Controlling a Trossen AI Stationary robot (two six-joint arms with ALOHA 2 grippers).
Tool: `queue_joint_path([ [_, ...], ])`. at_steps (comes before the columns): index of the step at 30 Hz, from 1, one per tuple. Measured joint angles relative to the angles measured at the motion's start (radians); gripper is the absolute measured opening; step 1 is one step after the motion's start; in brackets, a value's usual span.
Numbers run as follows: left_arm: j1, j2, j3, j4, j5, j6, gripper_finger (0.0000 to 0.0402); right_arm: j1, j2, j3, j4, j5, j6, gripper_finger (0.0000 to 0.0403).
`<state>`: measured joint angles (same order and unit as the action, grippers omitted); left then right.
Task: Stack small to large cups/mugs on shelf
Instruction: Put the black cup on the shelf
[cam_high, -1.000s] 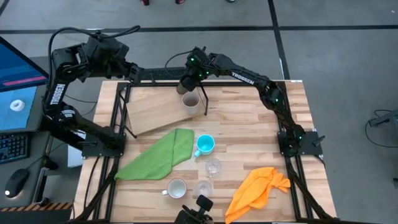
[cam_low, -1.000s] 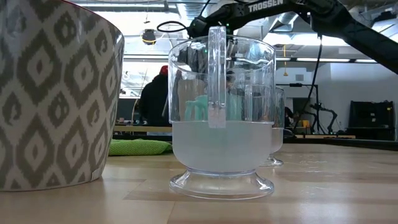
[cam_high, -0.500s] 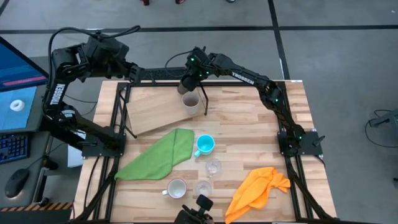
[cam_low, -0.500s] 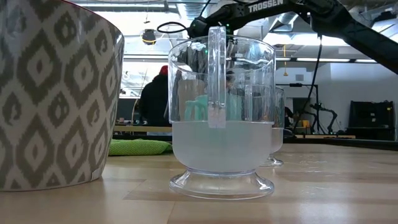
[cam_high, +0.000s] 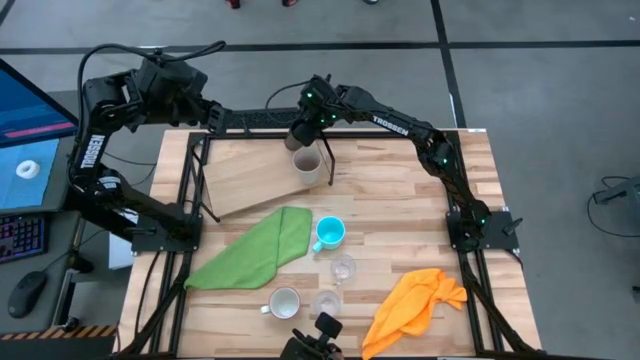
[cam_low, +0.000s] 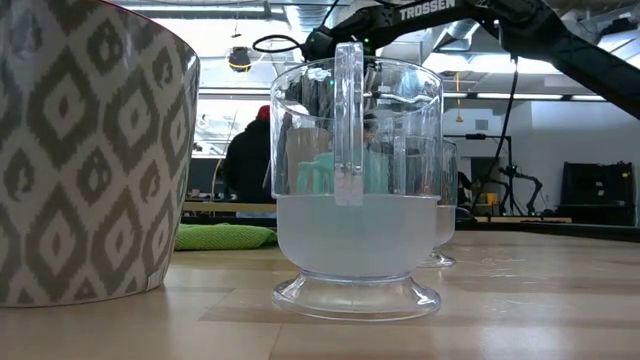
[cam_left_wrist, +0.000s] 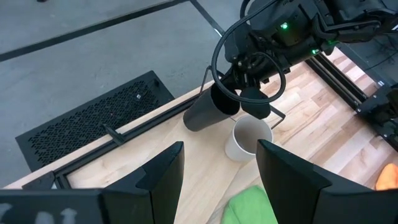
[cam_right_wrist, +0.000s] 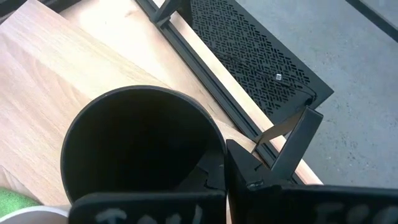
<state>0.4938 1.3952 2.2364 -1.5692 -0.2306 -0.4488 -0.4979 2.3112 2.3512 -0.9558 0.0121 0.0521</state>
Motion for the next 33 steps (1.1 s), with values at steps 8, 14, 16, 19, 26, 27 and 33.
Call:
queue_joint_path([
  [8,0.000,0.000,0.000,0.000,0.000,0.000,0.0192,0.002,0.000,0.000,-0.001,0.000,0.000,0.0008],
  [14,0.000,0.000,0.000,0.000,0.000,0.019,0.0192,0.000,0.000,0.000,0.015,0.000,0.008,0.0008],
  [16,0.000,0.000,0.000,0.004,0.000,0.019,0.0192,-0.002,0.000,0.000,0.015,-0.005,0.008,0.0008],
  [19,0.000,0.000,0.000,0.013,0.000,0.019,0.0192,-0.001,0.000,0.000,0.015,-0.008,0.005,0.0008],
  [26,0.000,0.000,0.000,0.013,0.000,0.018,0.0192,0.002,0.000,0.000,0.019,-0.007,0.002,0.0008],
  [27,0.000,0.000,0.000,0.013,0.002,0.018,0.0192,0.000,0.000,0.000,0.014,-0.008,0.001,0.0008],
  [33,0.000,0.000,0.000,0.012,0.018,0.010,0.0192,-0.001,0.000,0.000,0.014,-0.011,0.000,0.0008],
])
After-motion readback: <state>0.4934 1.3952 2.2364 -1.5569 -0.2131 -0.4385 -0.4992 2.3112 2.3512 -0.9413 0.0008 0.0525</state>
